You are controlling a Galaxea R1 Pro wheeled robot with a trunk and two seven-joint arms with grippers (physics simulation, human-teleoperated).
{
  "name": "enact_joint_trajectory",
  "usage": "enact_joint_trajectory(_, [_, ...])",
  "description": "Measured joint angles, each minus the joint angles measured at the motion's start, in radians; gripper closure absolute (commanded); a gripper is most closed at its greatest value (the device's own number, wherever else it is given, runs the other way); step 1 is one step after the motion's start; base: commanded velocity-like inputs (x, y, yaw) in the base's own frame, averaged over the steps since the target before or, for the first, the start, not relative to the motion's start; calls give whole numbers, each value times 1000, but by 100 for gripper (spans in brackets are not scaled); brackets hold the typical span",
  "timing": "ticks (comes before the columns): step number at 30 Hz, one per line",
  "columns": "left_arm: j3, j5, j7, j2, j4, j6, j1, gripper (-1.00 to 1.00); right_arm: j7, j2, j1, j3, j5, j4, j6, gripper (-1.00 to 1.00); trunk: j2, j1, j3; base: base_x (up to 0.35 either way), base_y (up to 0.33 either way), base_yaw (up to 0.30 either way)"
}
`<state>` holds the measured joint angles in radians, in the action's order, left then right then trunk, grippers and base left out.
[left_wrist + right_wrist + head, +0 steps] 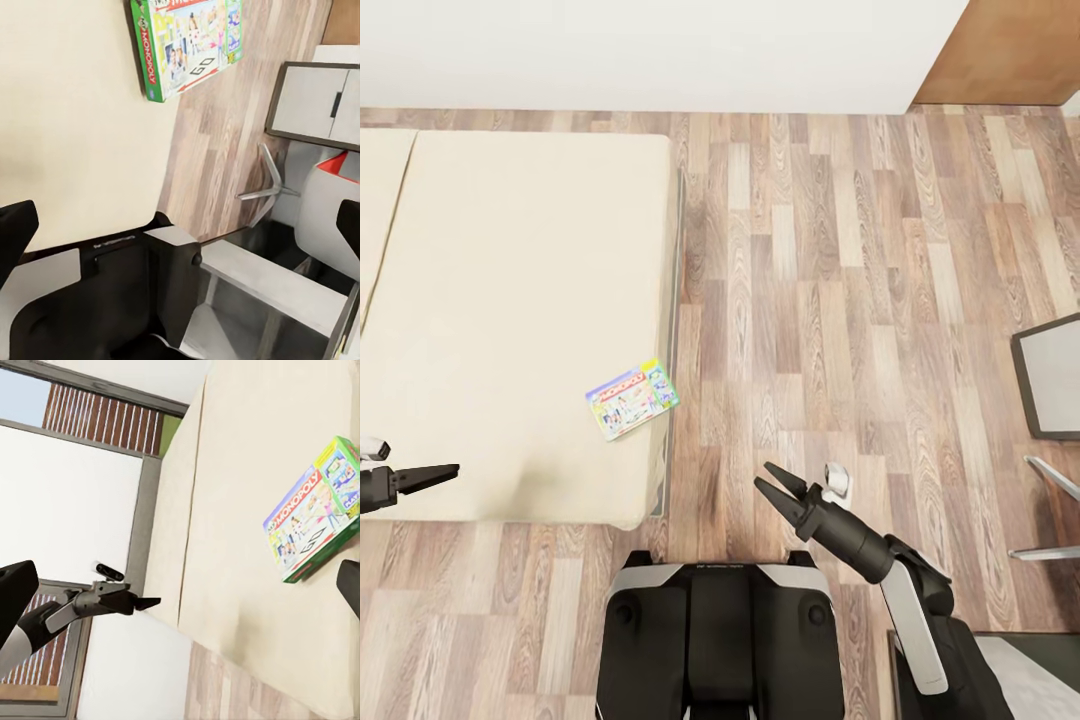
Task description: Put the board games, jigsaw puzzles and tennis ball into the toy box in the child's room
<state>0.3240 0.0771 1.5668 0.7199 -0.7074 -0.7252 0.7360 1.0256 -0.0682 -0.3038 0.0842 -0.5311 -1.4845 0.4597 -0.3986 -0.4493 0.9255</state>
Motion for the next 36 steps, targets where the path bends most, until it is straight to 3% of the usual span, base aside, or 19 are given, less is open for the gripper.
enact_joint_trajectory(27, [-2,3,0,-7,0,6,0,-100,2,0,19,0,3,1,-40,-100,0,0,-44,0,0,0])
enact_joint_trajectory(36, [-2,2,0,-35,0,8,0,-100,-2,0,20,1,2,2,-47,-100,0,0,-59,0,0,0])
